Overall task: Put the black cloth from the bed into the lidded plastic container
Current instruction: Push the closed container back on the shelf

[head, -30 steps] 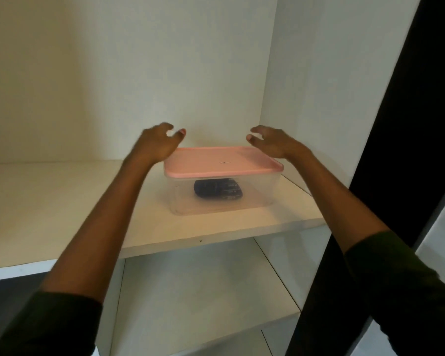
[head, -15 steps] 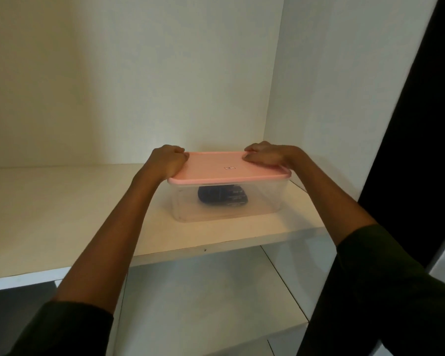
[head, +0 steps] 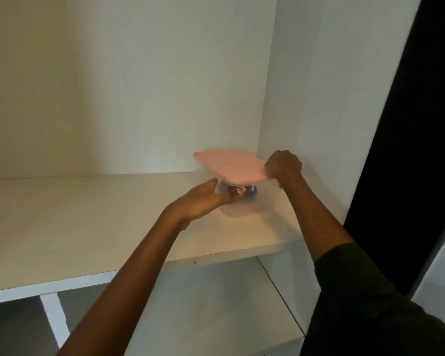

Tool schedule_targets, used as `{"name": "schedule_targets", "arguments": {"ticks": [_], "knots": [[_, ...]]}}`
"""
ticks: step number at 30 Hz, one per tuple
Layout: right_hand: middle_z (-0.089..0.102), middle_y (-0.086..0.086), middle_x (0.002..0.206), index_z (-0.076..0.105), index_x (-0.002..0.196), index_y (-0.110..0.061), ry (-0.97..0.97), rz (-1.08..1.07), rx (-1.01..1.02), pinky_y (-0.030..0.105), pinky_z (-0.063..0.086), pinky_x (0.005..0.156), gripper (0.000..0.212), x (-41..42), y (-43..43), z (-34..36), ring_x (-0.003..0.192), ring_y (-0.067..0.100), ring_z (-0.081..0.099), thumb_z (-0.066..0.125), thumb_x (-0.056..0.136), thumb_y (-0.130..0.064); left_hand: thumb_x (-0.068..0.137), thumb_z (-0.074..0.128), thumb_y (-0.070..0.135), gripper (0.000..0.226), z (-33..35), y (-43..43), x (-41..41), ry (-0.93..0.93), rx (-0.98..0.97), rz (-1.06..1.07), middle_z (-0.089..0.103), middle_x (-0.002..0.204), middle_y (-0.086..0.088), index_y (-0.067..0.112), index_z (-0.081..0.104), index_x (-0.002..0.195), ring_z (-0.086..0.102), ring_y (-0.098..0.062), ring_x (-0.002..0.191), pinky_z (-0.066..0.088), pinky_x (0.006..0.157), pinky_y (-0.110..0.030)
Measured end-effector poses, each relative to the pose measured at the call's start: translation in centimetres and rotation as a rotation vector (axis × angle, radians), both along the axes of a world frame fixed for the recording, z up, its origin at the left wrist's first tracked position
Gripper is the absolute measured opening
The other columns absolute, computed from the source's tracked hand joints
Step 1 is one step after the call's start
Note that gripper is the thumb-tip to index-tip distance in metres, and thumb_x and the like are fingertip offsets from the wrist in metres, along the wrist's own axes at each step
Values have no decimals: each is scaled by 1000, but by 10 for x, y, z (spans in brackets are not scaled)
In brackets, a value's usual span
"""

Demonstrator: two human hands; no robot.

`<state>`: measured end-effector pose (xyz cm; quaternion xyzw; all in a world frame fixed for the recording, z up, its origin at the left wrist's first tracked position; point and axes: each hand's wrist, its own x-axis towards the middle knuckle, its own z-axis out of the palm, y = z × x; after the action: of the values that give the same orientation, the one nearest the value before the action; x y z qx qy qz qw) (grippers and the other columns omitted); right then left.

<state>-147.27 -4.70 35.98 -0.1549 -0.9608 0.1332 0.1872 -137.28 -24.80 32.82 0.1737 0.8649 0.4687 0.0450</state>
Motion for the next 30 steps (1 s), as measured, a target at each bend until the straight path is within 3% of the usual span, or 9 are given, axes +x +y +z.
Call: {"name": "schedule_targets", "arguments": {"ticks": [2,4,6,8,10,13,17,22,30], "knots": [[69,14,100,64,99,-5,-6,19,-98,31,54,74,19,3,10,3,79,31,70,53,88,-17,79,62,50,86,-7,10,-17,11,60,-66,28,154,4,31,12,147,37,-9,121,34,93,-27],[65,12,91,59,101,-5,3,77,-319,31,56,66,20,10,23,7,63,28,67,54,89,-20,78,68,40,88,-13,19,-33,70,58,-31,33,151,2,28,12,145,40,-9,117,36,88,-25],[59,7,98,58,108,-9,43,197,-567,27,56,62,27,20,37,5,69,22,65,63,87,-26,78,71,34,87,-19,28,-48,131,41,49,40,148,-3,20,16,144,45,-20,126,40,91,-27],[60,6,107,61,107,-15,85,311,-675,25,55,67,33,29,46,-4,80,18,63,73,80,-27,79,71,27,78,-22,35,-61,196,40,137,47,143,-7,14,25,141,49,-25,126,39,88,-24],[66,8,112,67,106,-15,166,362,-554,26,52,77,33,34,50,-17,89,20,64,78,75,-22,80,70,23,71,-23,43,-72,243,28,180,51,140,-8,10,32,138,52,-26,124,39,87,-24],[69,12,116,71,108,-10,325,330,-326,25,47,89,32,34,49,-34,101,26,65,76,76,-11,82,68,19,66,-22,53,-89,215,22,169,47,142,-10,10,32,137,48,-28,126,42,98,-33],[72,16,107,72,105,-4,452,295,-138,26,50,85,23,25,47,-41,94,28,68,69,82,-6,87,61,11,64,-16,61,-110,132,37,95,42,144,-11,13,27,141,42,-28,130,40,101,-37],[70,15,109,67,108,-3,413,262,-35,26,51,86,22,10,47,-42,95,27,66,63,88,-10,90,56,10,64,-18,66,-122,141,-15,63,44,140,-12,14,18,142,46,-28,125,43,95,-33],[70,16,107,63,108,-2,347,228,-7,28,53,78,19,4,49,-38,92,26,66,56,92,-6,92,53,12,69,-23,75,-124,195,-83,80,41,145,-10,15,9,145,47,-30,127,42,100,-36]]}}
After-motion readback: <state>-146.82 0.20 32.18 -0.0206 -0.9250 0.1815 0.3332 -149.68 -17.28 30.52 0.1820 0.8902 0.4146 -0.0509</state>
